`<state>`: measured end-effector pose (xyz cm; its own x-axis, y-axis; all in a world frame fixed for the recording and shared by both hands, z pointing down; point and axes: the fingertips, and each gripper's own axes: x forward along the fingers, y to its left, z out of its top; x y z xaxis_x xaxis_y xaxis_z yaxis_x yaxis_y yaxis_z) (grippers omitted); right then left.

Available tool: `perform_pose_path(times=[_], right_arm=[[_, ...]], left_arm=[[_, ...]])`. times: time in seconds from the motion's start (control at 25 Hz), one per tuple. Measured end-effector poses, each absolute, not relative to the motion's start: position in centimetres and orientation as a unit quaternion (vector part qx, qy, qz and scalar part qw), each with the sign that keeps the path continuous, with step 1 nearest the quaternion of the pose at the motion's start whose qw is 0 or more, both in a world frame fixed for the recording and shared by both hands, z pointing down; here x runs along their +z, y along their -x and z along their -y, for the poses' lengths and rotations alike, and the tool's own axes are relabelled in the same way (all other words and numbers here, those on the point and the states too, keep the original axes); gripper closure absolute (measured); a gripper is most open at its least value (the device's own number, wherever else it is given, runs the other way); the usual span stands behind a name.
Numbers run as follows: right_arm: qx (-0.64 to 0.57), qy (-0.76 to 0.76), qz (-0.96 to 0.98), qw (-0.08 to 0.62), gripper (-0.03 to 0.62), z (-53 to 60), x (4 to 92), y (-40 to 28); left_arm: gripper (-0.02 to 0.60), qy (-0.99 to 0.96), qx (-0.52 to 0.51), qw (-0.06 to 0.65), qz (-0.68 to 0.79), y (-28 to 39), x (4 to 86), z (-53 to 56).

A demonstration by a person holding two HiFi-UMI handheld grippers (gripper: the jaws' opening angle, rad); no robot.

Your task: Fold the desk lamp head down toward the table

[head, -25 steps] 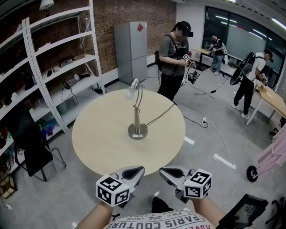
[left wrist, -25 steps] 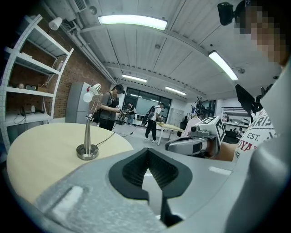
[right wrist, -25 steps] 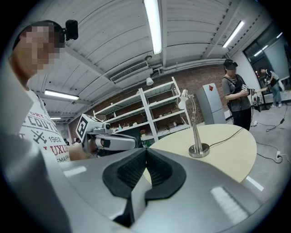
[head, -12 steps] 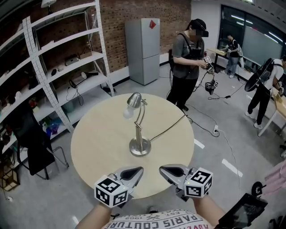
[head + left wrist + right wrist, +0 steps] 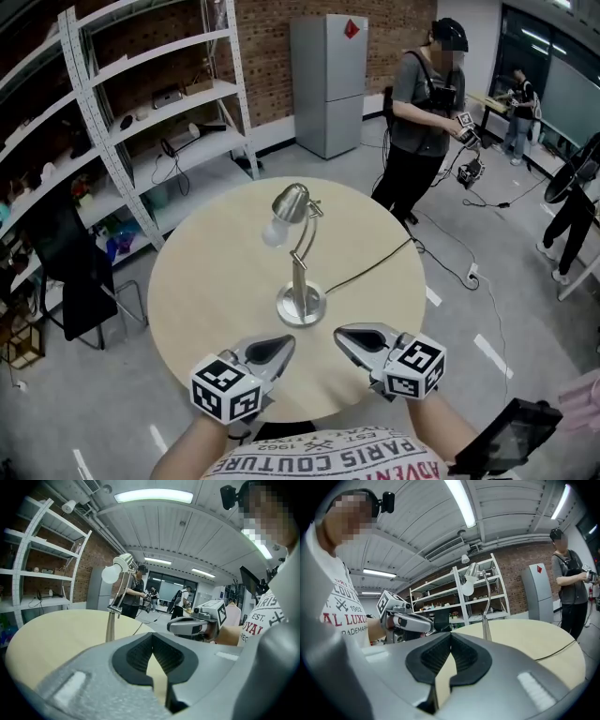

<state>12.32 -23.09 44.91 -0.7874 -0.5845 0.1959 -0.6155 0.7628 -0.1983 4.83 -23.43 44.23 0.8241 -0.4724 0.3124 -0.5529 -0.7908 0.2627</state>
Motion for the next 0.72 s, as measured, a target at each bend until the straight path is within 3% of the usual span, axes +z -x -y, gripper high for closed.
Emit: perform_pose_path(times=[0.36, 0.72], right_arm=[[0.118, -0.312, 0.939, 0.088, 0.579, 28.7, 48.7, -11.0], [0.108, -0.330, 0.928, 0.133, 0.502, 35.5, 51.2, -8.4]], left_arm=[[0.580, -0.931, 0.123, 0.179, 0.292, -3.7, 45.5, 26.6], [0.580, -0.924, 0.119, 0.212, 0.294, -1.7, 46.9, 29.8]])
